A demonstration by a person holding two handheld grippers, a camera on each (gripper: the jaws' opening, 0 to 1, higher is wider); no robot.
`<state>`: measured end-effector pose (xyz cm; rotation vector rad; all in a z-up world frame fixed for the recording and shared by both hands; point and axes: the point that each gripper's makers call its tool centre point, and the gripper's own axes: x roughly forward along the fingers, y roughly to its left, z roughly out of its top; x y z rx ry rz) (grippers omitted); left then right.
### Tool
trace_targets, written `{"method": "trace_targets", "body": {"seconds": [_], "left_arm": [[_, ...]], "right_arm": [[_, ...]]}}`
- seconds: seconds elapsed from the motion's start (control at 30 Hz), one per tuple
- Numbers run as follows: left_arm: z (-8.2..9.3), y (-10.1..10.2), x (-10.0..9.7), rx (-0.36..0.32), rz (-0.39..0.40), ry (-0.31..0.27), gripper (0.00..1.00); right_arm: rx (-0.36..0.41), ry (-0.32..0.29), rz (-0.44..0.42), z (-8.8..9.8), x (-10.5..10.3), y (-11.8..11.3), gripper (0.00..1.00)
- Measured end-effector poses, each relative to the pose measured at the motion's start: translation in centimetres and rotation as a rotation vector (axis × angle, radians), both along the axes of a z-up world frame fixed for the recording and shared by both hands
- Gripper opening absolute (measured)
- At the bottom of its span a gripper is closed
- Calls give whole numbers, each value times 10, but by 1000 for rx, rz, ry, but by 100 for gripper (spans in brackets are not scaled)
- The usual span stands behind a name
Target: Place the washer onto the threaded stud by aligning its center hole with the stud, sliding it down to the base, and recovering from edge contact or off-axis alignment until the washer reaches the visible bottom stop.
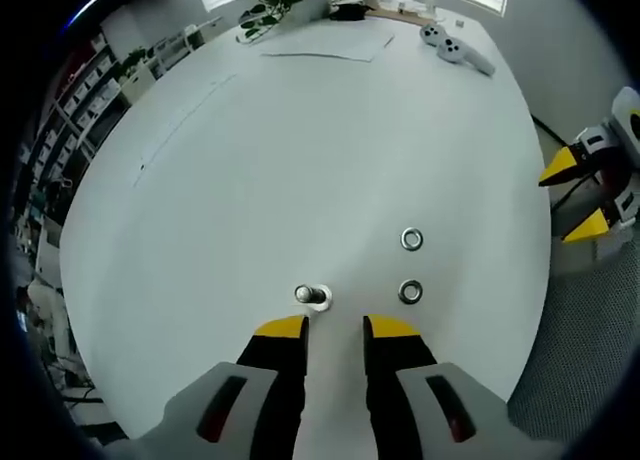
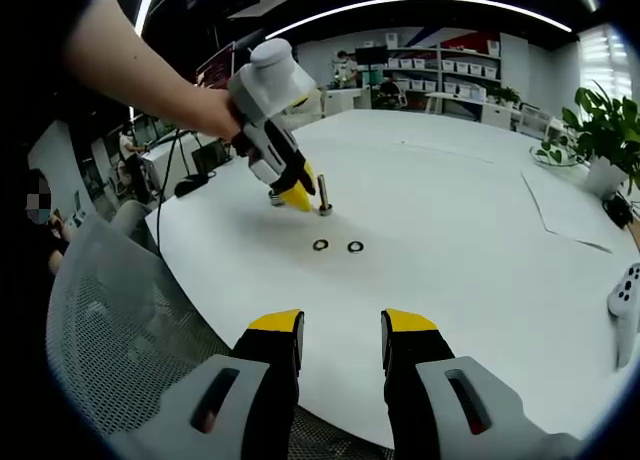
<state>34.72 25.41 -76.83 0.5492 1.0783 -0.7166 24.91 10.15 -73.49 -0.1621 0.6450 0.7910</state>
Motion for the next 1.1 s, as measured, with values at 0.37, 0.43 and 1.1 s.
{"method": "trace_targets", "body": {"seconds": [0.37, 0.43, 1.1], "left_arm": [[-7, -17, -12, -17, -16, 43, 22], [-7, -21, -14, -23, -17, 47, 22], [-27, -44, -31, -12, -71, 122, 24]], "right_arm": [[2, -1, -1, 0, 0, 0, 34], [2, 0, -1, 0, 0, 0, 34], [-1, 0, 6, 0, 0, 1, 34]]}}
